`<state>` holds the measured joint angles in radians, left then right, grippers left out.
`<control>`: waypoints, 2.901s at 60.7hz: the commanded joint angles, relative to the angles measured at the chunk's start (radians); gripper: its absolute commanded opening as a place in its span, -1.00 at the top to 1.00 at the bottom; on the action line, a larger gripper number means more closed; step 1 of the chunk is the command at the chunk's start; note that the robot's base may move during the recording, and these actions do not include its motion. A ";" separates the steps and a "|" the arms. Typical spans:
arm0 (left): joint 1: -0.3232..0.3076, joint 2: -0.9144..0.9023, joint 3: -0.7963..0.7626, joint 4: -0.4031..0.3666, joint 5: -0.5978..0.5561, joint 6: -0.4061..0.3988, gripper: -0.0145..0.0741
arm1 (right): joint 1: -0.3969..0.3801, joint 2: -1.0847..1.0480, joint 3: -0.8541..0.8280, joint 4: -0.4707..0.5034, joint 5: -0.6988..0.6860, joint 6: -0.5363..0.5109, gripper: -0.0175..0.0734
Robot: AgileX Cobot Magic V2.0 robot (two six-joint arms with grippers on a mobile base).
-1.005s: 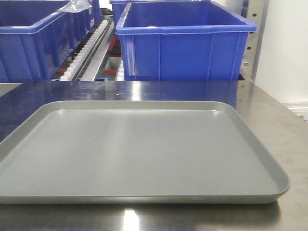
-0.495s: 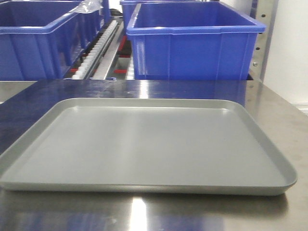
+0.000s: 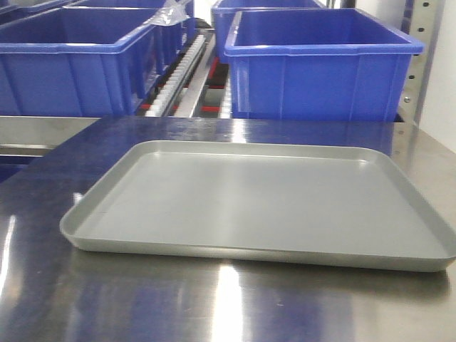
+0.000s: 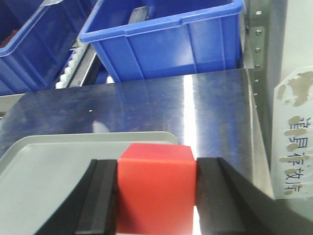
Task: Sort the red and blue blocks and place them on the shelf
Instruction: 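Back the base away from the table and turn toward the aisle, then drive the base down the aisle holding both cubes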
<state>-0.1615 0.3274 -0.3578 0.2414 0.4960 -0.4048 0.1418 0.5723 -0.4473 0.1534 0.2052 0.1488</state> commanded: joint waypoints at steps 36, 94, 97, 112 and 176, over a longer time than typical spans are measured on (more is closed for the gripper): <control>-0.002 0.006 -0.027 0.010 -0.076 -0.003 0.37 | -0.004 -0.002 -0.027 -0.003 -0.092 -0.009 0.49; -0.002 0.006 -0.027 0.010 -0.076 -0.003 0.37 | -0.004 -0.002 -0.027 -0.003 -0.092 -0.009 0.49; -0.002 0.006 -0.027 0.010 -0.076 -0.003 0.37 | -0.004 -0.002 -0.027 -0.003 -0.092 -0.009 0.49; -0.002 0.006 -0.027 0.010 -0.076 -0.003 0.37 | -0.004 -0.002 -0.027 -0.003 -0.092 -0.009 0.49; -0.002 0.006 -0.027 0.010 -0.076 -0.003 0.37 | -0.004 -0.002 -0.027 -0.003 -0.092 -0.009 0.49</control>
<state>-0.1615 0.3274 -0.3578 0.2414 0.4983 -0.4048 0.1418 0.5723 -0.4458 0.1534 0.2052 0.1488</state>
